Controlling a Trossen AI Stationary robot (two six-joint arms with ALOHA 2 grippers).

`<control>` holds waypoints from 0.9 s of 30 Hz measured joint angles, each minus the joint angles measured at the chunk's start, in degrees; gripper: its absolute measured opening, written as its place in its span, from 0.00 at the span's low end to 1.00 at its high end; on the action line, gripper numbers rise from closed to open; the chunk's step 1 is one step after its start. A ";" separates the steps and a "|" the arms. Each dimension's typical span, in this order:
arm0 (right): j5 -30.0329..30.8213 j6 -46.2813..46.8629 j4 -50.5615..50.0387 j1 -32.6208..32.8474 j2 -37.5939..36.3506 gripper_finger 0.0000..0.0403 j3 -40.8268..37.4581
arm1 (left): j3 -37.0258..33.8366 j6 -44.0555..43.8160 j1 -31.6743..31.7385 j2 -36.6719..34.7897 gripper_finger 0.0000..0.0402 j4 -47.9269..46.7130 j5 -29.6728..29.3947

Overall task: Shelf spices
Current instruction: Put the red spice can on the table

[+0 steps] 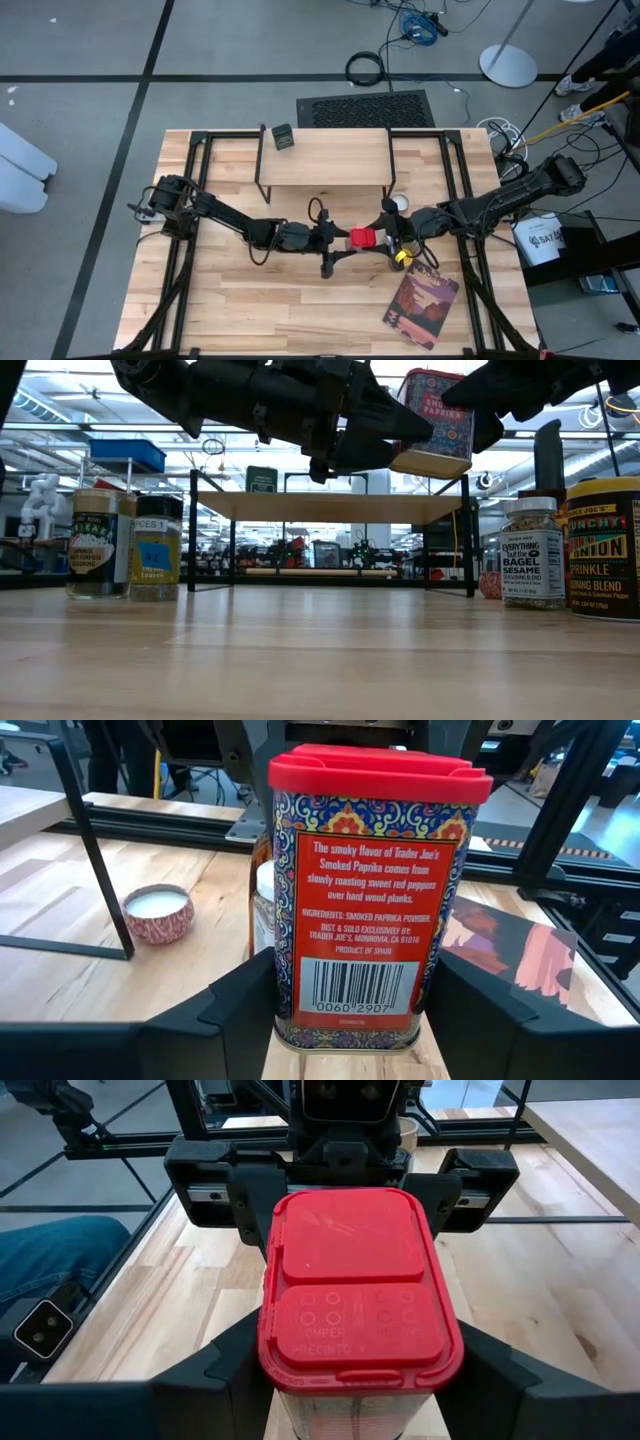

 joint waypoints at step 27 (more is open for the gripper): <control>-1.29 0.44 -5.59 0.09 -1.12 0.69 0.40 | 0.00 -0.40 -0.37 0.00 0.57 0.17 2.29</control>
